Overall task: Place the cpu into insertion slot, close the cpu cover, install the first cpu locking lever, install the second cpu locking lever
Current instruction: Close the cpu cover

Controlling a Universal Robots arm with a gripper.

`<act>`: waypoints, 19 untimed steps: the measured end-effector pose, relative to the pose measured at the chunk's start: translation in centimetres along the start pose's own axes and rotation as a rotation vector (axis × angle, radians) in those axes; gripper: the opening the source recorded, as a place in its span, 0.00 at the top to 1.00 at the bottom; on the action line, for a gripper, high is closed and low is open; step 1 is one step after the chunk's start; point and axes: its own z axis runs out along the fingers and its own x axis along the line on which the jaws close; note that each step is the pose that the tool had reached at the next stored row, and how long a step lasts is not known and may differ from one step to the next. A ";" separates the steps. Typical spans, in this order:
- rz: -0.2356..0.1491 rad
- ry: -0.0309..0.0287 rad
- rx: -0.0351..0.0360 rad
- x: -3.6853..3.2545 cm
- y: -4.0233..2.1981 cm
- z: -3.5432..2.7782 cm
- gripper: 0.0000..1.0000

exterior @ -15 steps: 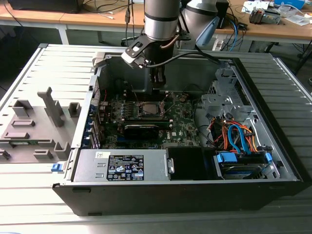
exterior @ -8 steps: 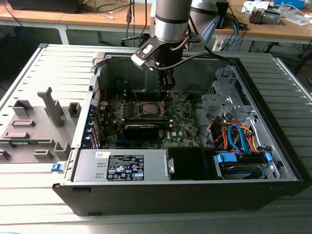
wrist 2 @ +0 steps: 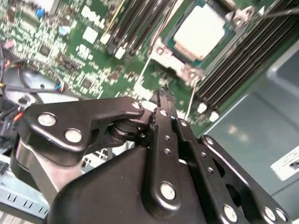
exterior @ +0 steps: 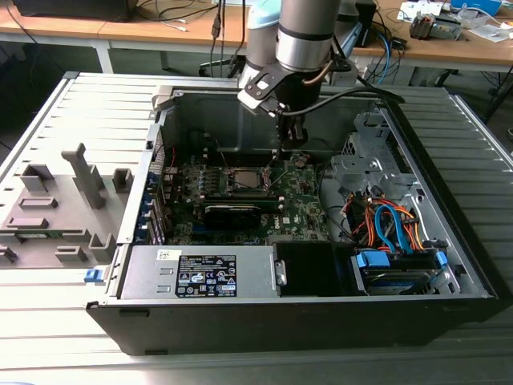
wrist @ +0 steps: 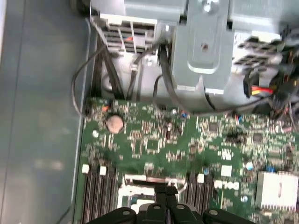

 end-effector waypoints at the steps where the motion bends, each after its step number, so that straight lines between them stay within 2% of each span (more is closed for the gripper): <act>1: 0.000 0.0001 0.0007 -0.04 0.37 0.00 0.89; 4: 0.002 0.0000 0.0023 -0.14 1.34 0.05 0.89; 6: 0.006 0.0001 0.0027 -0.18 1.75 0.11 0.89; 9: 0.057 0.0017 0.0052 -0.17 1.89 0.54 0.89; 13: 0.068 0.0021 0.0060 -0.23 2.81 0.84 0.89; 19: 0.068 0.0048 0.0059 -0.14 2.69 1.70 0.89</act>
